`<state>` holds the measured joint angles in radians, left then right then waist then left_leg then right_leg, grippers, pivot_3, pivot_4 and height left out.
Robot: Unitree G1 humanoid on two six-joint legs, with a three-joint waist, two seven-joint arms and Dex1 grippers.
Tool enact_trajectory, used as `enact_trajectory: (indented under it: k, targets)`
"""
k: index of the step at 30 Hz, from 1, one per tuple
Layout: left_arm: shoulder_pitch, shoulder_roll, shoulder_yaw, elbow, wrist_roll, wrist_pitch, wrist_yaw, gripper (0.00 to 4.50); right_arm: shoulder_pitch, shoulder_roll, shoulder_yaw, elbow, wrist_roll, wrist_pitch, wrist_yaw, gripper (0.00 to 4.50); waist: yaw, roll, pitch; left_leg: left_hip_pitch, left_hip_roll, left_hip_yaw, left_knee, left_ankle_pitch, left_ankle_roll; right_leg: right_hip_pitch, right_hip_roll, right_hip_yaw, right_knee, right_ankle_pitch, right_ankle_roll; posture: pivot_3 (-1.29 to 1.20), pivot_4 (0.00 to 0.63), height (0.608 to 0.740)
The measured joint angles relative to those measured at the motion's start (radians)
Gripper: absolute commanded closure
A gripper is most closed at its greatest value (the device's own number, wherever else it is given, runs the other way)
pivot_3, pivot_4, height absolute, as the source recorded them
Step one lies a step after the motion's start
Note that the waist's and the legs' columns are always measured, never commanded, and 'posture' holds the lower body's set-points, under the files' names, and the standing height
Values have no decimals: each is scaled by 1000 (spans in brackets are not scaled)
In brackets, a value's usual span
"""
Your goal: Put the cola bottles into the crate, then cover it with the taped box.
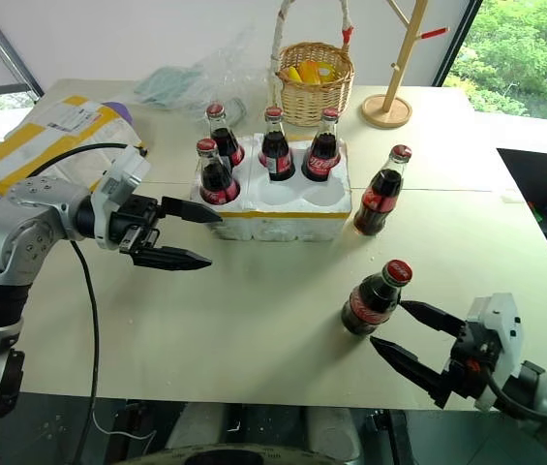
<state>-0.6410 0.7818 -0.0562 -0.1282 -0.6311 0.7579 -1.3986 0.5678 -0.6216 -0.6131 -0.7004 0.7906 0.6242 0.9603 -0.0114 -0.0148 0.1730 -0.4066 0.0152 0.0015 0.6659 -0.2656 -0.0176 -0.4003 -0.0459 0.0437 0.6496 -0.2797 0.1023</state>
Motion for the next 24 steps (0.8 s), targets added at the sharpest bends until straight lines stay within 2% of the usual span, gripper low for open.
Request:
enact_trajectory:
  k: [20,23,24]
  targets:
    - [0,7,-6,-33,-10,0,7,37,-197,16,241,191,-34,-100,-3,0,-2,0,0,0,0,0,0,0,0,0,1,0,0,0,0,0,150,740]
    - [0,9,-6,-34,-10,0,7,0,-221,18,256,209,-34,-101,-16,790,-1,0,0,0,0,0,0,0,0,0,0,0,0,0,0,0,150,740]
    - [0,11,-6,-34,-10,0,7,0,-225,18,257,213,-34,-106,-21,1273,-1,0,0,0,0,0,0,0,0,0,0,0,0,0,0,0,150,740]
